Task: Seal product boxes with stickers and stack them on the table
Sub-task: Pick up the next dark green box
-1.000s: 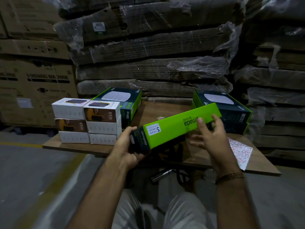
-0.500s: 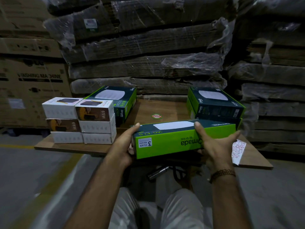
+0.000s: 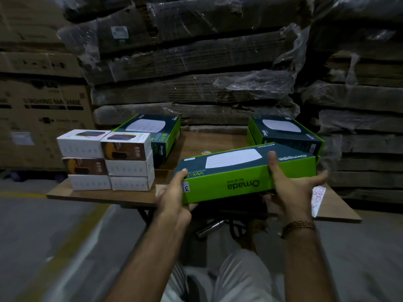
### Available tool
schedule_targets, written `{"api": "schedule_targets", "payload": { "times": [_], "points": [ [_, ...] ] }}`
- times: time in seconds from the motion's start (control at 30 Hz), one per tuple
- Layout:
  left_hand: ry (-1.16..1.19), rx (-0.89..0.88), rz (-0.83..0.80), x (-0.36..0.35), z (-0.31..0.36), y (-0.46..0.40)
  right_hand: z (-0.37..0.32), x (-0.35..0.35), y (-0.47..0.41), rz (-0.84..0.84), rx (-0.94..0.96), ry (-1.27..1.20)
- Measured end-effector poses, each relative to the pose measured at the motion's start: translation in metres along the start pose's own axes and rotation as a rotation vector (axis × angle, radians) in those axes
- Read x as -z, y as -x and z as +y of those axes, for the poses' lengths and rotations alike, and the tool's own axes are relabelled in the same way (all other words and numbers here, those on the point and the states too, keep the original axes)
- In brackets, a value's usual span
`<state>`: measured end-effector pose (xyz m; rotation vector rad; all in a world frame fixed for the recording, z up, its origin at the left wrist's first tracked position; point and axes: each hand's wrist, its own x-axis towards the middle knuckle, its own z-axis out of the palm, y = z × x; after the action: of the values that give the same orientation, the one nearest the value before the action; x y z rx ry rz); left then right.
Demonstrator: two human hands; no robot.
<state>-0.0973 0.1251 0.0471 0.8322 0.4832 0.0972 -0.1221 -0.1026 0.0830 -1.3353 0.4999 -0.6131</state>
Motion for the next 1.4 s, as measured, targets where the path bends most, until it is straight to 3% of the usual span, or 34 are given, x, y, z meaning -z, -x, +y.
{"api": "schedule_targets", "payload": {
  "times": [0.1,0.27,0.4,0.5,0.6,0.9,1.23,1.4],
  "points": [
    [0.054,-0.046,0.001,0.0,0.004,-0.013,-0.005,0.014,-0.016,0.045,-0.079,-0.055],
    [0.213,-0.167,0.099,-0.021,-0.011,0.006,-0.002,0.012,-0.008,-0.082,-0.173,-0.113],
    [0.075,-0.037,-0.064,-0.048,-0.031,0.033,0.0,-0.004,0.015,-0.26,-0.132,0.008],
    [0.027,0.009,-0.099,-0.057,-0.029,0.04,-0.004,-0.005,0.02,-0.362,-0.019,0.161],
    [0.03,0.045,-0.115,-0.05,-0.014,0.028,-0.007,-0.001,0.012,-0.438,-0.024,0.111],
    [-0.229,0.143,-0.261,-0.04,0.003,0.025,-0.005,0.015,-0.006,-0.184,0.059,-0.052],
    [-0.022,0.022,-0.386,-0.029,0.02,0.052,-0.003,0.01,0.01,-0.105,0.185,-0.034],
    [0.093,-0.16,-0.399,-0.016,0.024,0.071,0.001,0.003,0.03,-0.1,0.239,-0.088]
  ]
}}
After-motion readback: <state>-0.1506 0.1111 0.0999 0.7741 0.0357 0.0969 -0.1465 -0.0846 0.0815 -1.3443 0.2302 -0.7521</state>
